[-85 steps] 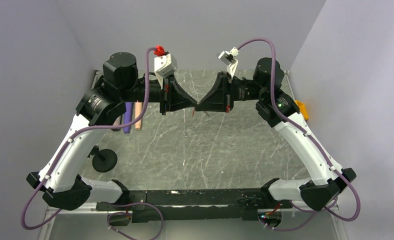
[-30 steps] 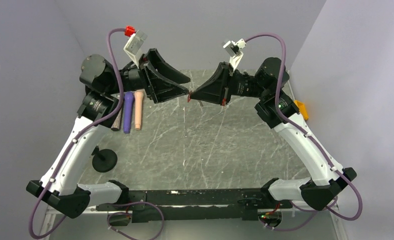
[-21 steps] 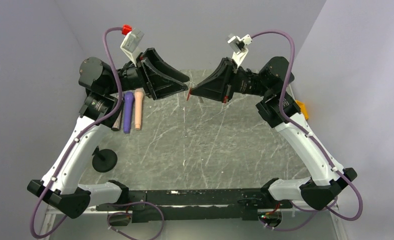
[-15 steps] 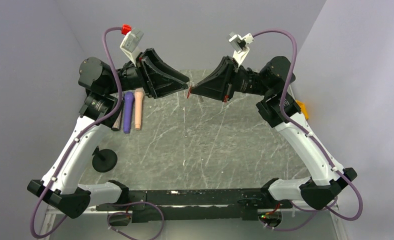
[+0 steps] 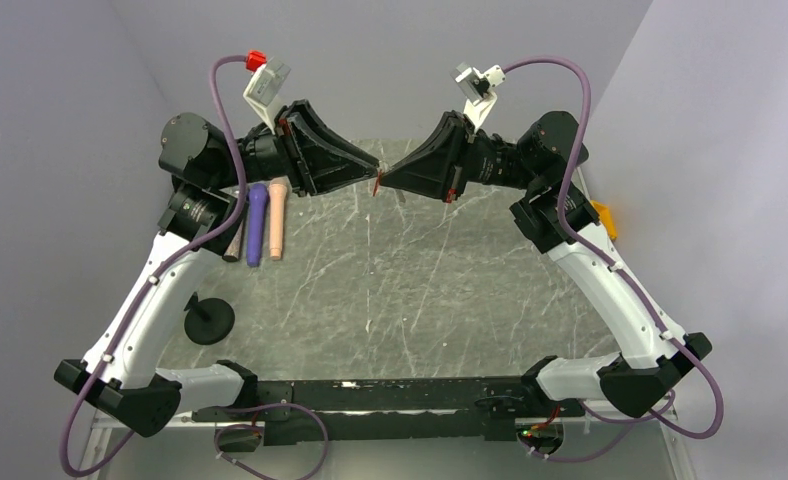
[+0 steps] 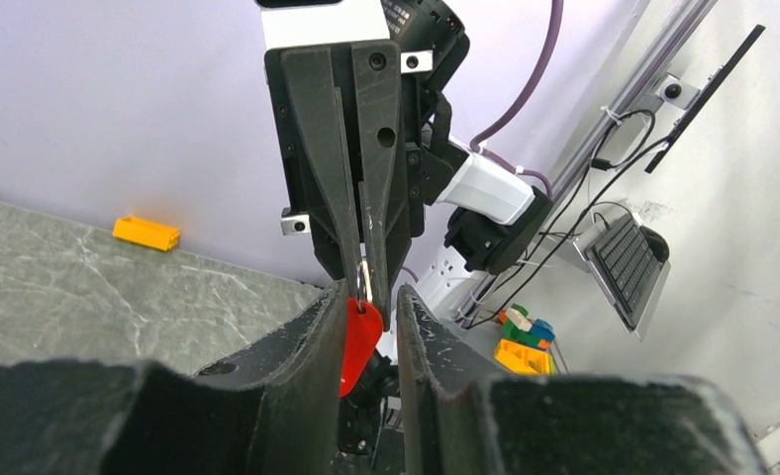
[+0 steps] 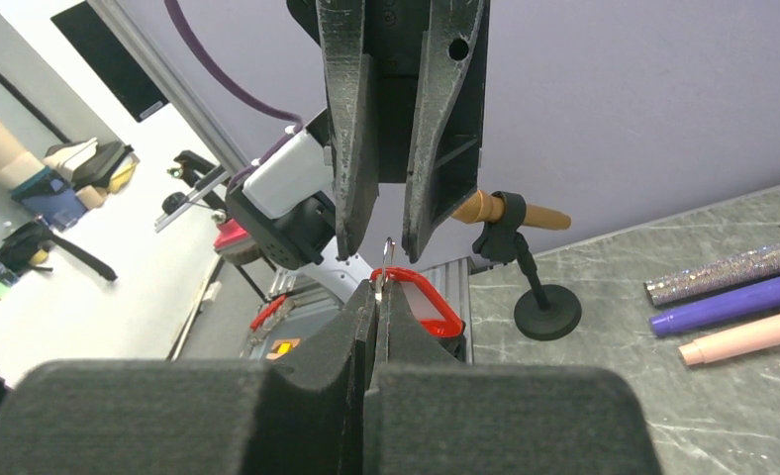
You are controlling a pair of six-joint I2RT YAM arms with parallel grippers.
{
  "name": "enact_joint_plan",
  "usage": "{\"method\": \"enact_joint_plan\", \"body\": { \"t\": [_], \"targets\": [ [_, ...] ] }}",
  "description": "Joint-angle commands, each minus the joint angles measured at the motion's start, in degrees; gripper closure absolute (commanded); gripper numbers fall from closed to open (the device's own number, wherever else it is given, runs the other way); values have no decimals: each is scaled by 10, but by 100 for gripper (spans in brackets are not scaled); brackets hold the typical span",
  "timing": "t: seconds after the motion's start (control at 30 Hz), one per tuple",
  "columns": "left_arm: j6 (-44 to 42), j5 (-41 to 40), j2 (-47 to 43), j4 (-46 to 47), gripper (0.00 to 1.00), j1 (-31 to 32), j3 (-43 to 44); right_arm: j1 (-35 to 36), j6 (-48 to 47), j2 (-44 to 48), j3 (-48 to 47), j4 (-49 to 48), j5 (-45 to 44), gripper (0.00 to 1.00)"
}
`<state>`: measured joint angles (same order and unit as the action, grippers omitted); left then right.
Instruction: Remove the keys from the keyring
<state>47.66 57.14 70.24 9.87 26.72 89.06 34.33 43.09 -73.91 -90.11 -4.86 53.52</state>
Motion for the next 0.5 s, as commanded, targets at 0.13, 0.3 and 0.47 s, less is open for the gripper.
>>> {"method": "enact_joint_plan", "body": {
  "t": [0.13, 0.3, 0.47],
  "targets": [
    [-44, 0, 0, -38, 73, 10, 32, 0, -3, 1, -22, -24, 11, 100],
    [-49, -3, 3, -44, 77, 16, 38, 0, -5, 1, -21, -20, 12, 100],
    [-56, -6, 6, -52, 83, 20, 41, 0, -7, 1, -21, -16, 13, 100]
  ]
}}
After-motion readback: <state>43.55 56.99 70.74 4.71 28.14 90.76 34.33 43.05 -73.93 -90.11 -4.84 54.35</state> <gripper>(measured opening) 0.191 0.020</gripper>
